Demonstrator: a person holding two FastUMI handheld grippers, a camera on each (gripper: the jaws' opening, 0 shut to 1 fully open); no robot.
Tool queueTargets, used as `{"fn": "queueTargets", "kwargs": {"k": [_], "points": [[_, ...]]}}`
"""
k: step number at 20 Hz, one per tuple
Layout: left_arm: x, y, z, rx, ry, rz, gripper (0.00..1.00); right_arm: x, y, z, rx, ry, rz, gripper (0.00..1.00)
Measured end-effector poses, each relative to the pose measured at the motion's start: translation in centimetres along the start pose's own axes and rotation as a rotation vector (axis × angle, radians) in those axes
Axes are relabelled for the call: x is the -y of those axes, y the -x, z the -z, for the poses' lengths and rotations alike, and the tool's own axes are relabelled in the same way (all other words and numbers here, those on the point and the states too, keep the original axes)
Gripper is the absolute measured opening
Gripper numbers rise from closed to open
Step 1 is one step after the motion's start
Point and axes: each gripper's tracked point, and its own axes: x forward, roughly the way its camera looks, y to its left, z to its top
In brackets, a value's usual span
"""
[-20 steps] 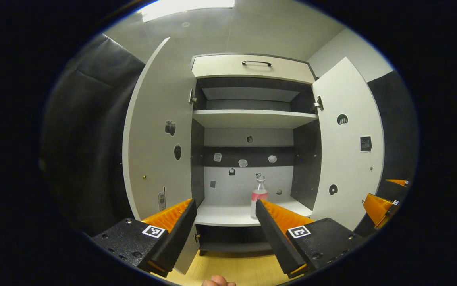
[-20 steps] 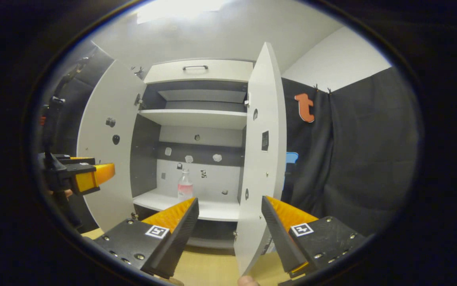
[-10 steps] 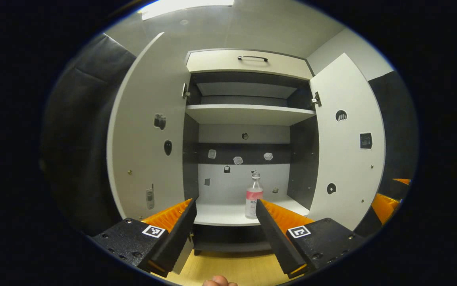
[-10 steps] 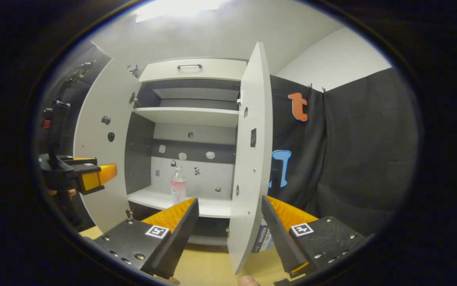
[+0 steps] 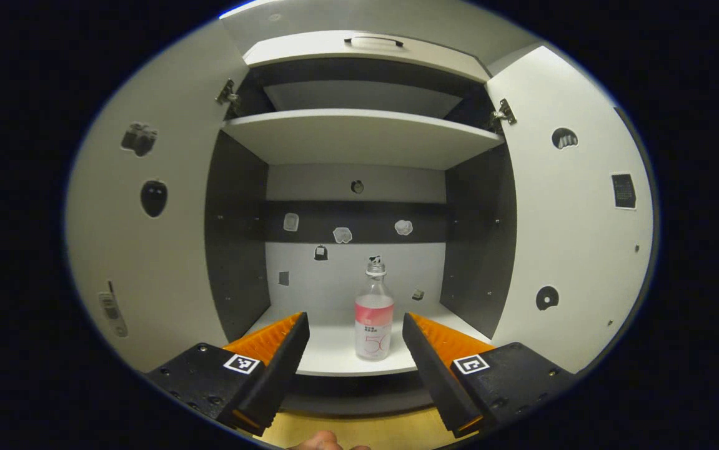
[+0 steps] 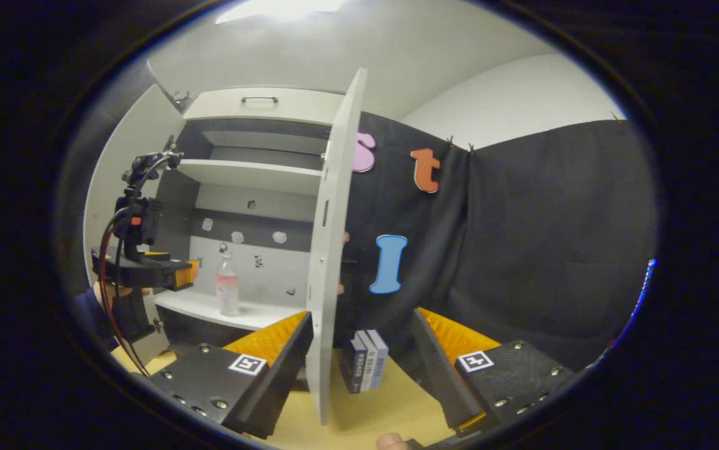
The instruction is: Grasp the bottle in the cabinet with the left hand and place it on the coaster, then close the right door with the right hand and the left door with the left hand.
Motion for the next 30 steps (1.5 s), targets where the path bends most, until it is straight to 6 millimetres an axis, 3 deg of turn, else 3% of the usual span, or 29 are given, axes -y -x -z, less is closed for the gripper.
{"fn": "queueTargets", "kwargs": {"k": [6, 10, 14, 19, 20, 22, 28, 30], "points": [[1.0, -8.2, 0.7, -0.072, -0.038, 0.007, 0.97, 5.6, 0.6, 1.0, -0.019, 0.017, 0.19, 0.96], [1.1, -11.2, 0.5, -0.132, -0.045, -0.009, 0.95, 7.9, 1.7, 2.1, -0.04, 0.025, 0.288, 0.95], [0.8, -14.0, 1.5, -0.221, -0.112, -0.022, 0.96, 8.5, 1.7, 2.9, -0.057, 0.015, 0.327, 0.94], [1.3, -15.4, 5.4, -0.428, -0.144, 0.002, 0.93, 7.5, 0.8, 3.9, -0.076, 0.021, 0.303, 0.94], [1.4, -15.8, 5.3, -0.416, -0.137, 0.004, 0.86, 7.2, 0.6, 4.2, -0.078, 0.024, 0.295, 0.94], [1.5, -15.8, 5.2, -0.417, -0.121, 0.014, 0.81, 6.9, 0.6, 4.9, -0.09, 0.033, 0.286, 0.94], [1.9, -14.4, 4.2, -0.353, -0.007, 0.045, 0.78, 7.1, 0.6, 4.9, -0.074, 0.02, 0.264, 0.96], [1.5, -12.8, 3.6, -0.329, 0.012, 0.041, 0.77, 7.2, 0.6, 4.6, -0.072, 0.015, 0.255, 0.96]]}}
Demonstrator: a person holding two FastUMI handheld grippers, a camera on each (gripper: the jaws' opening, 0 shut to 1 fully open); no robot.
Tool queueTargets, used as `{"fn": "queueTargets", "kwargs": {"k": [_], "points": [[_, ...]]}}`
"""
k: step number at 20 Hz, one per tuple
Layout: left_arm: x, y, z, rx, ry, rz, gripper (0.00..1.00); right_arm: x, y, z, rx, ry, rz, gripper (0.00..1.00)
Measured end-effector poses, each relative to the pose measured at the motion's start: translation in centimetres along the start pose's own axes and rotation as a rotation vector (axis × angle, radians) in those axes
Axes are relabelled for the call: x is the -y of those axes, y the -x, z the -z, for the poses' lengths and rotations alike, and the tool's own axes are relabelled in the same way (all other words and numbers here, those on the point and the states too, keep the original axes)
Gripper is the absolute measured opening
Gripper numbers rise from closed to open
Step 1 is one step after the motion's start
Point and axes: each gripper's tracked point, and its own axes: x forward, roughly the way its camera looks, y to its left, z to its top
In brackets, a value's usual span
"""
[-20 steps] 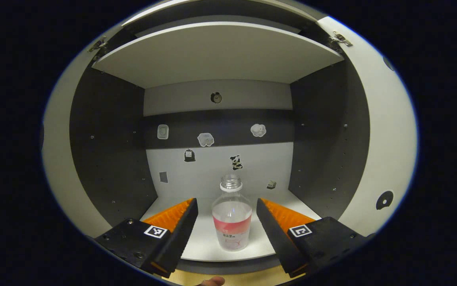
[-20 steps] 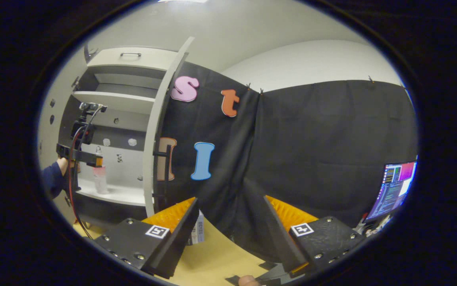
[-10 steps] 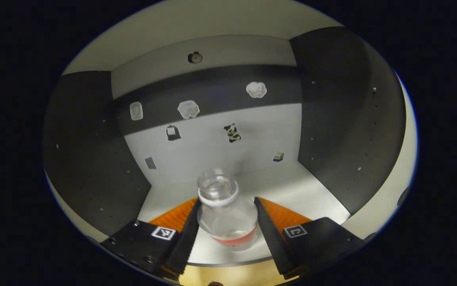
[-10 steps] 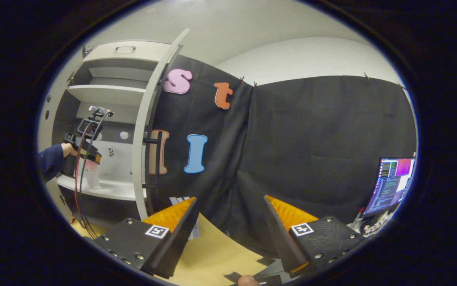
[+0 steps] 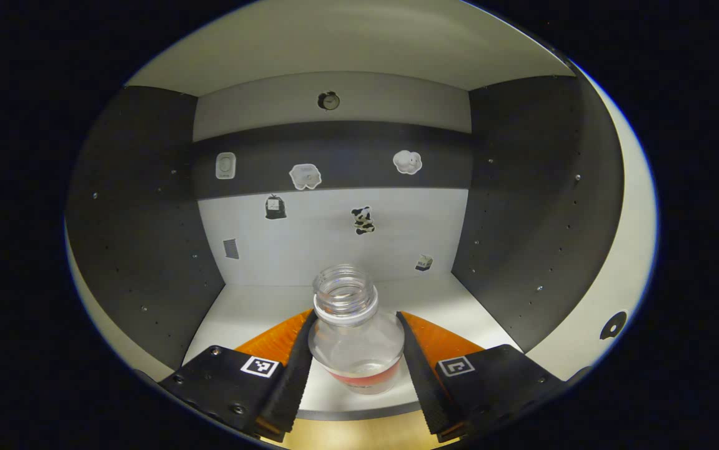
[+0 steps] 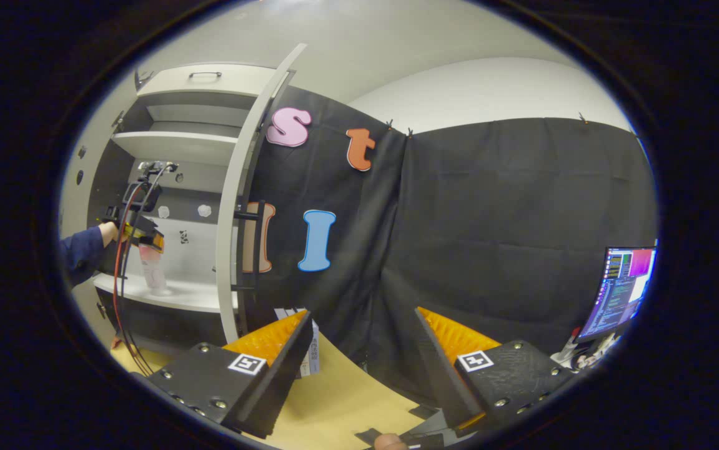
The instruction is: Grasp the bottle in the cabinet with the left hand and place it on the coaster, then close the right door with the right hand and the left door with the left hand.
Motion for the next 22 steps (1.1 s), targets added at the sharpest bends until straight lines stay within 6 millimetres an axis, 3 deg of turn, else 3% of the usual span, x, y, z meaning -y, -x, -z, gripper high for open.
{"fn": "queueTargets", "kwargs": {"k": [5, 9, 11, 15, 18, 22], "points": [[0.2, 6.0, 0.1, 0.136, 0.068, 0.056, 0.77, -0.3, 0.2, -1.0, 0.036, -0.009, -0.053, 0.96], [-0.9, 11.0, 2.6, 0.239, 0.101, 0.046, 0.77, -1.2, 0.7, -1.3, 0.049, -0.011, -0.126, 0.96], [-1.5, 13.2, 5.5, 0.232, 0.098, 0.027, 0.77, -1.9, 0.9, -1.4, 0.055, -0.017, -0.17, 0.96], [-2.5, 16.3, 13.6, 0.143, 0.105, 0.018, 0.77, -3.2, 0.8, -1.8, 0.073, -0.011, -0.245, 0.96], [-3.3, 17.8, 19.3, 0.083, 0.122, 0.023, 0.78, -4.1, 0.8, -2.3, 0.085, -0.009, -0.294, 0.96], [-3.9, 19.1, 25.4, 0.016, 0.161, 0.025, 0.78, -4.9, 0.4, -3.1, 0.104, -0.001, -0.333, 0.96]]}}
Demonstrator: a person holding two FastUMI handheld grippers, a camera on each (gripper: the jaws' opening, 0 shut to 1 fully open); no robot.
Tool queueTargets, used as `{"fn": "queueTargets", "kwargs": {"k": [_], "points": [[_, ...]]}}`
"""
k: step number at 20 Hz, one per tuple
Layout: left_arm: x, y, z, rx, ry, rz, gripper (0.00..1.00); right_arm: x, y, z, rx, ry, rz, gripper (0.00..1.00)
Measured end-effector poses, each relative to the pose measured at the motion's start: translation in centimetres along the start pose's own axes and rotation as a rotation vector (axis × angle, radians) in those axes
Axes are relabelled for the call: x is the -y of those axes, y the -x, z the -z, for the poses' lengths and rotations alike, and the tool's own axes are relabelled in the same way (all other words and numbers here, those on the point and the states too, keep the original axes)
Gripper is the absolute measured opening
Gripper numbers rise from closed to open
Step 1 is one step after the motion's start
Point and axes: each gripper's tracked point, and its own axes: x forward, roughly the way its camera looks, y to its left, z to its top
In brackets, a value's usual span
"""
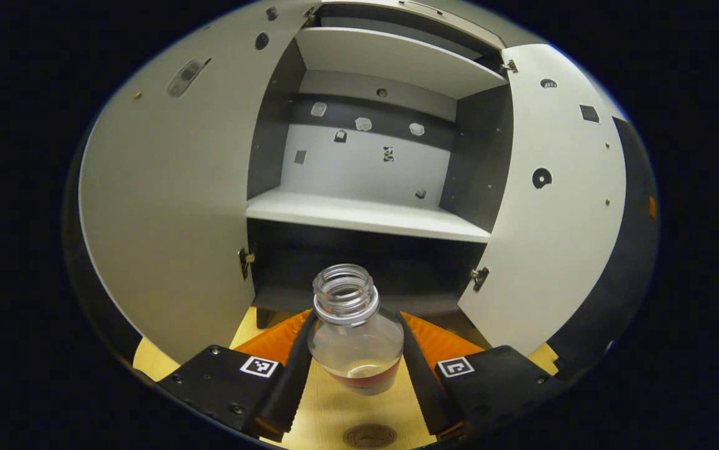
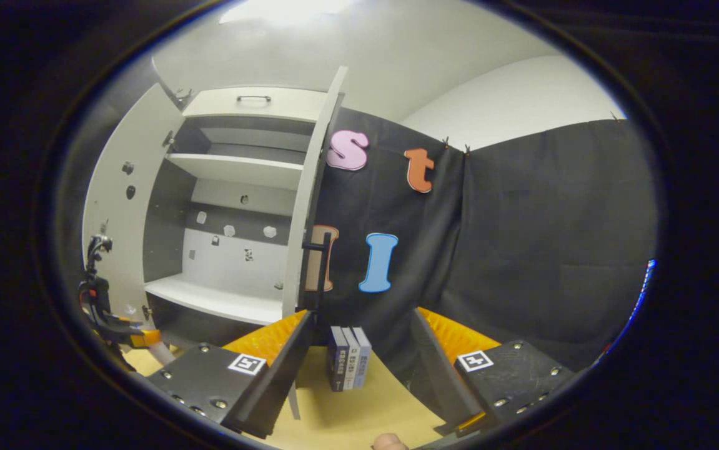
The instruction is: Grasp the bottle in the cabinet with the left hand and place it on the coaster, then close the right door with the right hand and the left door with the left hand.
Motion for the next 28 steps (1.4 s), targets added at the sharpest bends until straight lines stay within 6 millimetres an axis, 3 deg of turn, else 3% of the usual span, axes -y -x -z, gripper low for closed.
{"fn": "queueTargets", "kwargs": {"k": [5, 8, 12, 20, 28], "points": [[-1.1, 0.7, 6.7, -0.098, 0.06, -0.026, 0.78, 0.0, 0.1, 0.0, 0.003, 0.021, -0.018, 0.96], [-0.6, 1.2, 10.8, -0.183, 0.058, -0.024, 0.78, 0.6, 0.0, 0.3, -0.009, 0.037, -0.013, 0.94], [0.5, 1.5, 14.6, -0.257, 0.03, -0.01, 0.78, 2.0, -0.1, 0.4, -0.016, 0.041, 0.018, 0.94], [2.2, 2.6, 18.6, -0.351, 0.004, 0.009, 0.79, 2.8, -0.6, 0.8, -0.031, 0.062, 0.035, 0.94], [2.5, 2.9, 18.5, -0.34, -0.019, 0.007, 0.83, 2.5, -0.8, 1.5, -0.04, 0.068, 0.024, 0.94]]}}
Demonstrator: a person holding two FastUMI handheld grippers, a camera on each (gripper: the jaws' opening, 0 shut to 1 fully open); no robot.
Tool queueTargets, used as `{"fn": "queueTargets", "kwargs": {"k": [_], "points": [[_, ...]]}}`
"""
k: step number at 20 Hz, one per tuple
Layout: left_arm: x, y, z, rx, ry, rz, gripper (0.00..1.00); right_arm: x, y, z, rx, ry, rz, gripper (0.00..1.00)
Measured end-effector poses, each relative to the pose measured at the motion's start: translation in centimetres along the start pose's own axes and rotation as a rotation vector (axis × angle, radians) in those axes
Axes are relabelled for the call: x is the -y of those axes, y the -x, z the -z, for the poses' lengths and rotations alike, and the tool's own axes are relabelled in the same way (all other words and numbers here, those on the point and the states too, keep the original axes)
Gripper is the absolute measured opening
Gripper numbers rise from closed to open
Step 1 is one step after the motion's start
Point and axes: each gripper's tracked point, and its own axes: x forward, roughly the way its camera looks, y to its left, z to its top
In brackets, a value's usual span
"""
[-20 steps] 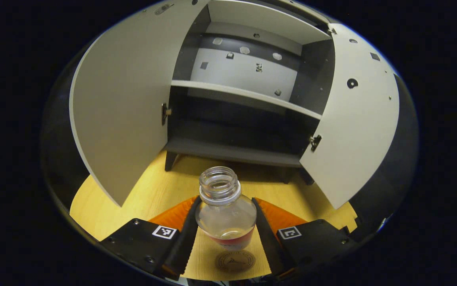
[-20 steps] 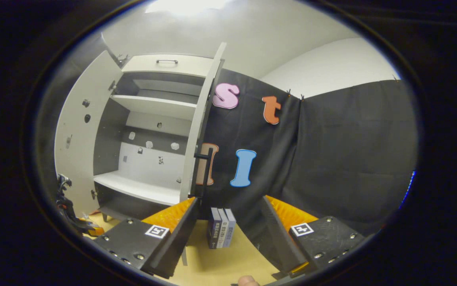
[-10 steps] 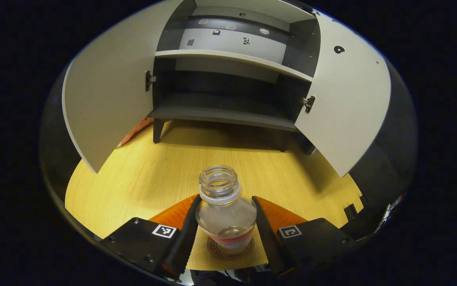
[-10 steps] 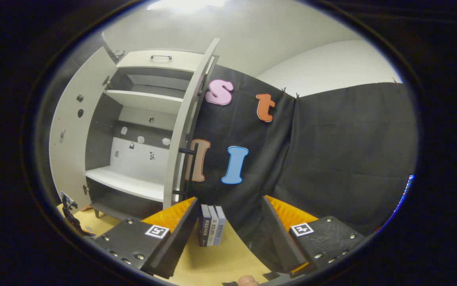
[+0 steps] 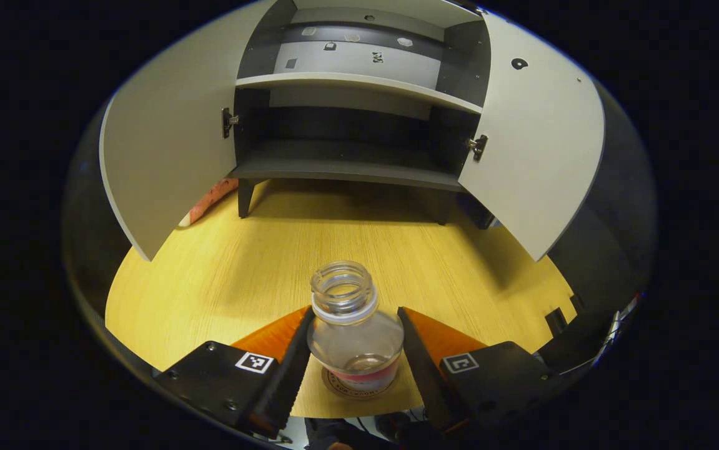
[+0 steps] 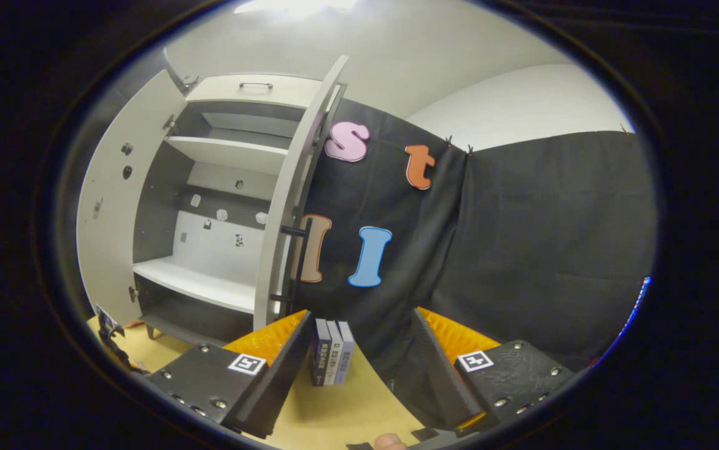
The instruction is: Grasp the bottle in the cabinet with the left hand and place it on the coaster, then close the right door with the right hand and the left door with the left hand.
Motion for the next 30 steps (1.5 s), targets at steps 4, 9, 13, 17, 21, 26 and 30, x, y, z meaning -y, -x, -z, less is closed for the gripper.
{"fn": "queueTargets", "kwargs": {"k": [4, 9, 13, 17, 21, 26, 30], "points": [[0.7, 0.6, -0.4, 0.003, -0.03, 0.013, 0.82, -0.1, -0.1, 0.5, -0.01, -0.012, -0.002, 0.94], [1.6, 2.1, -2.0, 0.034, -0.063, 0.027, 0.81, 0.0, 0.0, 0.7, -0.011, -0.016, 0.005, 0.96], [2.4, 3.3, -3.6, 0.069, -0.087, 0.043, 0.81, -0.3, 0.1, 0.9, -0.017, -0.017, -0.001, 0.94], [3.1, 4.4, -5.3, 0.101, -0.11, 0.059, 0.8, -0.8, 0.1, 1.0, -0.016, -0.019, -0.008, 0.96], [3.4, 5.3, -7.5, 0.145, -0.121, 0.057, 0.79, -0.9, 0.0, 1.0, -0.018, -0.023, -0.011, 0.94], [3.7, 7.1, -12.1, 0.232, -0.108, 0.053, 0.79, -0.9, -0.1, 1.2, -0.022, -0.029, -0.012, 0.96], [3.5, 8.6, -16.1, 0.321, -0.08, 0.043, 0.79, -1.3, -0.2, 1.5, -0.028, -0.037, -0.023, 0.96]]}}
